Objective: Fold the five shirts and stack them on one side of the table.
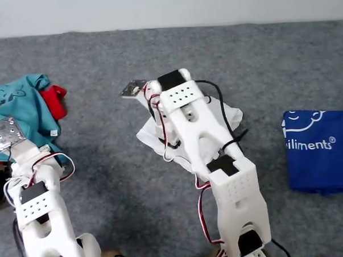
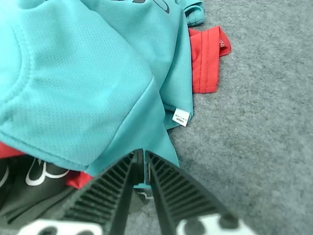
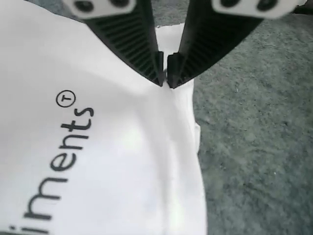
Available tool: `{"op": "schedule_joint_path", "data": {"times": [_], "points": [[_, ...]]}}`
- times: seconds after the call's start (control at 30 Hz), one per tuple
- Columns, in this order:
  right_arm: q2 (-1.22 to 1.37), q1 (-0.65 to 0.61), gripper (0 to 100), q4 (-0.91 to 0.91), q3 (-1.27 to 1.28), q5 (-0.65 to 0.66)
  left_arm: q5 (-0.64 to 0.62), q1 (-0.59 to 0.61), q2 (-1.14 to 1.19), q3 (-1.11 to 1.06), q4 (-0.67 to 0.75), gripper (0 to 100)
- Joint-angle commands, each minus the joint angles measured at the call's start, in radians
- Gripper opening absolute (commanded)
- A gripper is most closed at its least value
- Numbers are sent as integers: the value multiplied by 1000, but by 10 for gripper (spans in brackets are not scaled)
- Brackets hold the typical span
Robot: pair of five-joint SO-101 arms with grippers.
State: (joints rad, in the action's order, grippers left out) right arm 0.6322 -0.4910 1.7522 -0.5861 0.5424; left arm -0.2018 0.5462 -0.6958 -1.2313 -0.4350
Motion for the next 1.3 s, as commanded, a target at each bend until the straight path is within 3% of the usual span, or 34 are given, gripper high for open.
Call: {"op": "schedule_joint_path", "data": {"times": [0.0, 0.3, 0.5, 0.7, 1.03, 1.27], "points": [[-76, 19, 9, 39, -49, 11, 12, -6, -34, 5, 23, 16], [-136, 15, 20, 41, -57, 5, 12, -6, -34, 5, 23, 16], [-193, 16, 117, 41, -55, 5, 12, -6, -34, 5, 23, 16], [-145, 21, 8, 33, -55, 9, 12, -6, -34, 5, 23, 16], [145, -36, 9, 33, -55, 2, 12, -6, -34, 5, 23, 16], [56, 4, 9, 41, -118, -66, 12, -6, -34, 5, 23, 16]]}}
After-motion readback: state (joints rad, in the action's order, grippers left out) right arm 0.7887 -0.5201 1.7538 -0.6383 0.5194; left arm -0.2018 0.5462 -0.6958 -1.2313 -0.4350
